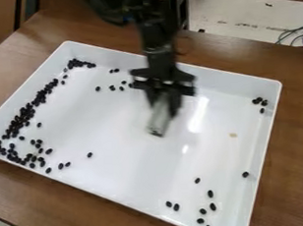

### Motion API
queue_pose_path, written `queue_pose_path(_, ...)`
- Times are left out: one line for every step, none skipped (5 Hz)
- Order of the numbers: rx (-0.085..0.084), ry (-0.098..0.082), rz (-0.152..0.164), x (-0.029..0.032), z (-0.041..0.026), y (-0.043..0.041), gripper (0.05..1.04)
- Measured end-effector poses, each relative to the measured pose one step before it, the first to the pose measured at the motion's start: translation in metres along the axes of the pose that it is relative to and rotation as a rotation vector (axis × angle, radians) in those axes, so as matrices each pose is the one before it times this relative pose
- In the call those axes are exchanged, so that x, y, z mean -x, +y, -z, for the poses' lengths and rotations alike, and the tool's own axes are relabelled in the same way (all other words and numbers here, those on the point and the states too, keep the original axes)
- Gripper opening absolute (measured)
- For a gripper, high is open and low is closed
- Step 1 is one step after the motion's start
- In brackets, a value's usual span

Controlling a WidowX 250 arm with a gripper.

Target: Sweep into pile

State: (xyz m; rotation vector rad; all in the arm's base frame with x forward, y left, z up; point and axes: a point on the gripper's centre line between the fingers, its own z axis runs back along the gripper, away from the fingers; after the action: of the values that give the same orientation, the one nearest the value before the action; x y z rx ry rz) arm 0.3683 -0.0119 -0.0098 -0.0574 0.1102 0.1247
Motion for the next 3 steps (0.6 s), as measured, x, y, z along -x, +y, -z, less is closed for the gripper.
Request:
queue_pose_path(0.0032, 0.0130, -0.1194, -0.00145, 0.00034, 0.04954, 0.364)
queue_pose_path(-0.0021, 0.0057, -0.0765, -0.00583, -0.00266, 0.04563, 0.364)
queue_pose_path(-0.0229, -0.0070, -0.0309, -0.00087, -0.00628, 0.03511, 0.364)
